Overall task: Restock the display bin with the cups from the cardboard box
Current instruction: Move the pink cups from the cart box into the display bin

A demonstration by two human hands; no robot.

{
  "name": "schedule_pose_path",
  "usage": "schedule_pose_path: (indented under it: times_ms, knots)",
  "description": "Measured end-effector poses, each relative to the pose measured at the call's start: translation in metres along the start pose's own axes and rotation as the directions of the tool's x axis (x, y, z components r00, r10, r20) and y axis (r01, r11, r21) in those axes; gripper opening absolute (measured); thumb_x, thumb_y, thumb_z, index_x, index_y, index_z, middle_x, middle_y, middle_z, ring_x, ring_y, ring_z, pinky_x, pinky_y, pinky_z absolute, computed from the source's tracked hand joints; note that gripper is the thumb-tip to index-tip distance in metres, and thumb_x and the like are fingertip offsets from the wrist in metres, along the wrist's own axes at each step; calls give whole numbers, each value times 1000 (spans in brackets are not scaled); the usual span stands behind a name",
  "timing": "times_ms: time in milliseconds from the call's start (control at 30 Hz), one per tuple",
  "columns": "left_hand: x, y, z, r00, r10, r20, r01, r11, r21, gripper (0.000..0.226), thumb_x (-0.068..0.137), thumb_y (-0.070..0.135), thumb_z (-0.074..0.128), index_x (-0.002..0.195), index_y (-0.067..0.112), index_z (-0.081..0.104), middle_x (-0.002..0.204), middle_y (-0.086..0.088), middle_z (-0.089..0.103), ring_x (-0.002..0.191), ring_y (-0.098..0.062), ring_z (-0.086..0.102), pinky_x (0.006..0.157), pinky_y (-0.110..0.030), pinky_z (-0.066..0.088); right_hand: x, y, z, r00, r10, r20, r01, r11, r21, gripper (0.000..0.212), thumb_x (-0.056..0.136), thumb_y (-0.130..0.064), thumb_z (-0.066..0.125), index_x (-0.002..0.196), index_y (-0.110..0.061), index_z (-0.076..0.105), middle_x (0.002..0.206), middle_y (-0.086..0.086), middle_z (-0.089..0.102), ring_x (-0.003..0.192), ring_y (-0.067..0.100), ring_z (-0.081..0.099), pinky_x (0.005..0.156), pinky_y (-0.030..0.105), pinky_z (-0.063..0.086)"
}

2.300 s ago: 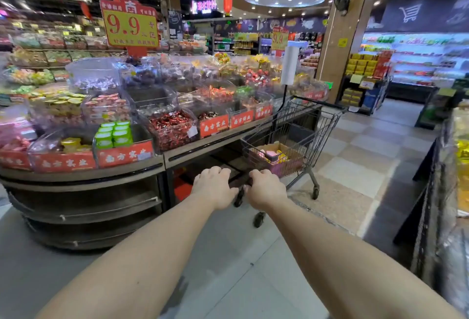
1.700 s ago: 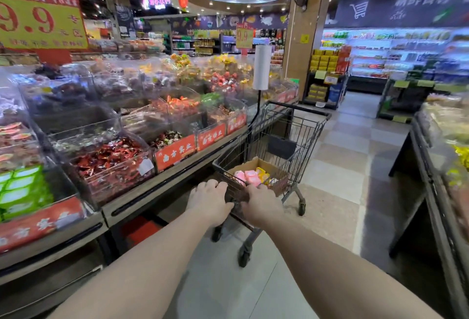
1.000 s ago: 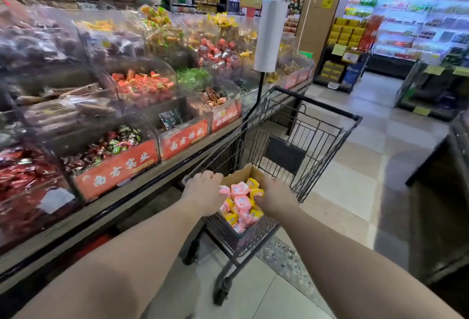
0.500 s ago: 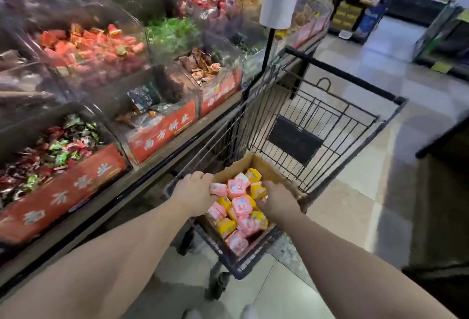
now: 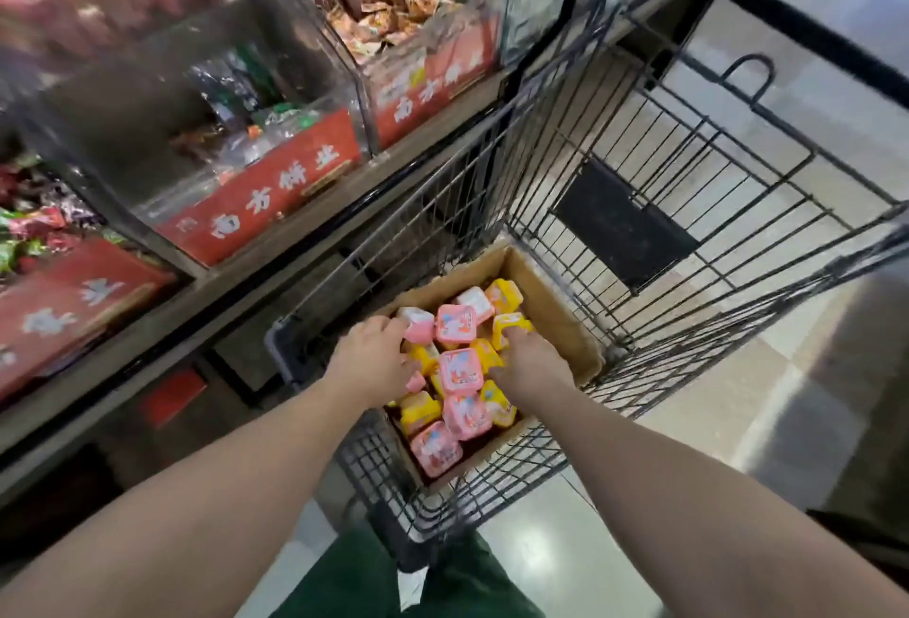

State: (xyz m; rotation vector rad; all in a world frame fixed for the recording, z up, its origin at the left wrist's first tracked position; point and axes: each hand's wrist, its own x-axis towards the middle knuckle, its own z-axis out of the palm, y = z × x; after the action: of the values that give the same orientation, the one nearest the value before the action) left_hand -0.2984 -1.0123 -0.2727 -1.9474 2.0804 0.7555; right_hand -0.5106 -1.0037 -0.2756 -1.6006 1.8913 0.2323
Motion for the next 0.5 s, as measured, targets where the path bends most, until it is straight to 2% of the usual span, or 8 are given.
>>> schedule_pose_path:
  times_ms: [100, 267, 433, 500]
  knots:
    - [12, 1, 24, 998, -24, 64, 26, 999, -26, 68, 85, 48, 59, 142, 21, 34, 141, -8, 41, 128, -31, 41, 104, -44, 38, 14, 3, 30, 998, -18, 67, 17, 1000, 21, 57, 85, -39, 63, 133, -18, 41, 129, 13, 50, 120, 34, 50, 88, 43, 46]
    - [35, -12, 63, 998, 30, 47, -26, 996, -87, 67, 81, 45, 65, 137, 15, 42, 137, -10, 46, 125, -33, 43, 102, -47, 40, 35, -1, 81, 992, 45, 117, -53, 997, 63, 69, 85, -40, 62, 142, -17, 29, 141, 13, 34, 130, 35, 41, 93, 46, 45]
    - [51, -37, 103, 997, 79, 8, -76, 986, -149, 74, 78, 48, 68, 139, 15, 43, 134, -9, 50, 123, -30, 45, 105, -37, 34, 60, -3, 124, 983, 167, 76, -177, 972, 157, 92, 79, -50, 67, 148, -13, 18, 148, 13, 26, 127, 37, 44, 95, 47, 44]
    - [54, -44, 116, 996, 92, -6, -92, 984, -153, 72, 79, 50, 67, 139, 16, 44, 132, -8, 51, 122, -29, 46, 104, -35, 34, 69, -7, 138, 973, 220, 70, -230, 956, 184, 101, 76, -58, 68, 149, -13, 15, 147, 12, 29, 128, 36, 43, 96, 48, 44]
